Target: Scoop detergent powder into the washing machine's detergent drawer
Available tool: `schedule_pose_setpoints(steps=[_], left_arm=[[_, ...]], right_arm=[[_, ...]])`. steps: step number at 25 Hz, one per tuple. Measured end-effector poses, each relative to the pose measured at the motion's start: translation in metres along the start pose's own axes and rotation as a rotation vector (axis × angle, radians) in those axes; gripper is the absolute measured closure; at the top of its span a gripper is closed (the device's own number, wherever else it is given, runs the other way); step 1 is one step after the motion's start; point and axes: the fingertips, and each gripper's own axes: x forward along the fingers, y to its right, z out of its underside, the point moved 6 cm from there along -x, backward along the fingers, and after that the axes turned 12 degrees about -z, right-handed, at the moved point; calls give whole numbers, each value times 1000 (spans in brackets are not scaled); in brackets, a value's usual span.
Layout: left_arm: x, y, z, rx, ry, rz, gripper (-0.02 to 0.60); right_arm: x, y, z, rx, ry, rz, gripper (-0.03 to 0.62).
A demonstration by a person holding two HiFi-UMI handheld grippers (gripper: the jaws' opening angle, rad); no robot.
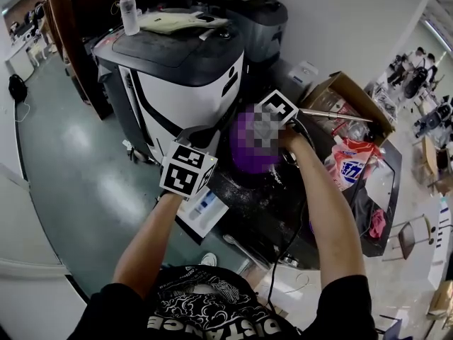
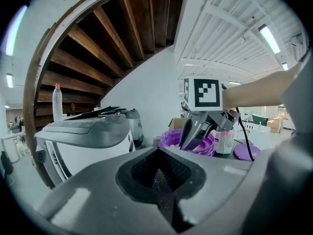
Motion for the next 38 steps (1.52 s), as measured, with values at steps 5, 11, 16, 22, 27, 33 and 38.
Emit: schedule_pose_setpoints(steps=[5, 11, 16, 22, 27, 33, 38], left_arm=[[-4, -2, 0, -5, 0, -2, 580], [-7, 1, -5, -13, 15, 8, 580], [-5, 5, -4, -22, 15, 20, 580], [-2, 6, -8, -28, 17, 33, 580], [3, 8, -17, -31, 35, 47, 580], [8, 12, -21, -28, 43, 59, 580], [12, 14, -27, -28, 50, 62, 580]], right_arm=[[-2, 0, -2, 124, 35, -64, 557], [-9, 0, -2, 245, 101, -138, 557], [-18, 3, -1, 325, 173, -184, 558], [-34, 4, 4, 429, 296, -236, 557], [-48, 6, 9, 503, 437, -284, 557], [-56, 7, 19, 612, 612, -368, 557], [-65, 10, 29, 691, 761, -432, 557]])
